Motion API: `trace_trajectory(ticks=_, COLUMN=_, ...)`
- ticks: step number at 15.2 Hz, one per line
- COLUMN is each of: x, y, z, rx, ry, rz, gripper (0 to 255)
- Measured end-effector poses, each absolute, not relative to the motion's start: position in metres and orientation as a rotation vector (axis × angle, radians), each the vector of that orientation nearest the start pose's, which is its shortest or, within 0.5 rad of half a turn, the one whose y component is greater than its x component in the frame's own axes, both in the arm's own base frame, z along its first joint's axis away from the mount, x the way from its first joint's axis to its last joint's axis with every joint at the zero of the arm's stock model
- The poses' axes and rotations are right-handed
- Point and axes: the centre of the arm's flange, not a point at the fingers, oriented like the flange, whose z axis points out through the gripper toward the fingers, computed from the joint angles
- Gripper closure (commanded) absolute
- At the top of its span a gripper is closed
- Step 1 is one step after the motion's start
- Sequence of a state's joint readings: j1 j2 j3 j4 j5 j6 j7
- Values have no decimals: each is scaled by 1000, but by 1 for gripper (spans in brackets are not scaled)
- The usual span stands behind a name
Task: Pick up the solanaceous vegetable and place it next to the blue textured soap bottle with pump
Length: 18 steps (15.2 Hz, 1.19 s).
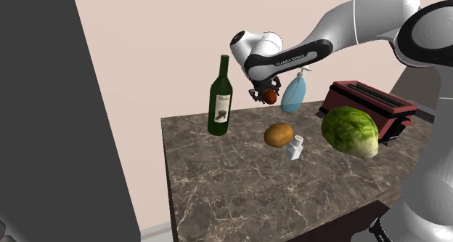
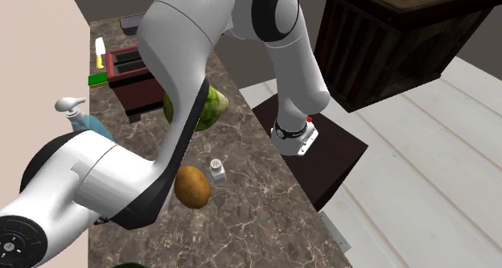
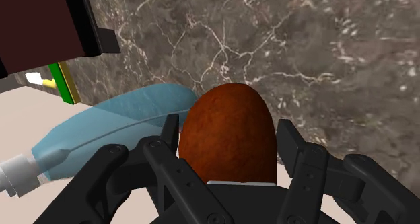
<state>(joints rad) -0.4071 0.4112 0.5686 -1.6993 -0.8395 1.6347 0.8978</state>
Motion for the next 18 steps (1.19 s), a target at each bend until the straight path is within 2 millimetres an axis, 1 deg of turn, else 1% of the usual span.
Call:
trace_trajectory(ticks=13, x=623, y=-10, z=307, rx=2368, ry=-603, rz=-26, gripper=255)
trace_trajectory(ticks=15, x=622, y=-11, z=302, rx=2368, ry=-603, rz=-27, gripper=255)
trace_trajectory(ticks=18, x=622, y=-10, z=301, rx=2368, ry=-603, rz=-26, gripper=255)
